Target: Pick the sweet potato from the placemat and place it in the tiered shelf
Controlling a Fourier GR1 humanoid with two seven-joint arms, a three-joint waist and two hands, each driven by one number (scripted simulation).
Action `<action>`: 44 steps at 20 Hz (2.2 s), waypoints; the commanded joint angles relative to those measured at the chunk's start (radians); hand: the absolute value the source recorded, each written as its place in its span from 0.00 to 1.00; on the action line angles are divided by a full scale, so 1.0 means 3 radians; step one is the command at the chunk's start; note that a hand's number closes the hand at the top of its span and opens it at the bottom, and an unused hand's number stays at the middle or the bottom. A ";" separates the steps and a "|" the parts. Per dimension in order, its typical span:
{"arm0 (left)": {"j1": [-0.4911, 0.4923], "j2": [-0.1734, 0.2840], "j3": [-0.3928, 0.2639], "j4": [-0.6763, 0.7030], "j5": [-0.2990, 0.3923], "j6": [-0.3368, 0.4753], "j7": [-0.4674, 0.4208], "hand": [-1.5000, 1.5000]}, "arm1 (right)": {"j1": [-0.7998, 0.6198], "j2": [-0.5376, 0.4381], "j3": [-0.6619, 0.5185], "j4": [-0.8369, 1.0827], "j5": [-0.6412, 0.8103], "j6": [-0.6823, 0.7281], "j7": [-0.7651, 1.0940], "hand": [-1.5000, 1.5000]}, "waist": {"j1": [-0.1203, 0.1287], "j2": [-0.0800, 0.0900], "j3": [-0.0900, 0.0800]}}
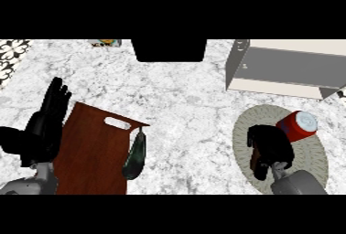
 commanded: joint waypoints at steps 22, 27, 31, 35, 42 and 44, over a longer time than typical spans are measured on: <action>0.0064 0.0079 0.0087 -0.0019 0.0075 -0.0131 -0.0005 0.50 | -0.0854 0.0189 -0.1574 -0.2280 -0.0673 0.0403 0.1407 1.00 | 0.0024 0.0018 0.0030; 0.0194 -0.0049 -0.0083 -0.0238 -0.0051 -0.0006 0.0089 0.50 | -0.0991 0.0146 -0.1745 -0.1735 -0.0564 0.0042 0.1110 1.00 | 0.0048 0.0020 0.0031; -0.0071 0.0142 0.0124 -0.0038 0.0124 -0.0133 0.0133 0.50 | -0.1154 0.0101 -0.1863 -0.1523 -0.0619 -0.0026 0.1044 1.00 | 0.0040 0.0021 0.0031; 0.0059 -0.0070 -0.0137 -0.0096 -0.0060 0.0035 0.0053 0.50 | -0.1174 0.0057 -0.2037 -0.0880 -0.0608 -0.0463 0.0542 1.00 | 0.0050 0.0026 0.0032; -0.0024 0.0103 0.0042 -0.0128 0.0132 -0.0052 0.0128 0.50 | -0.1518 -0.0078 -0.2238 0.0114 -0.0692 -0.0962 -0.0120 1.00 | 0.0065 0.0030 0.0033; 0.0108 0.0060 -0.0033 -0.0178 0.0074 -0.0035 0.0050 0.50 | -0.1478 -0.0007 -0.2241 0.0445 -0.0624 -0.1263 -0.0348 1.00 | 0.0073 0.0032 0.0033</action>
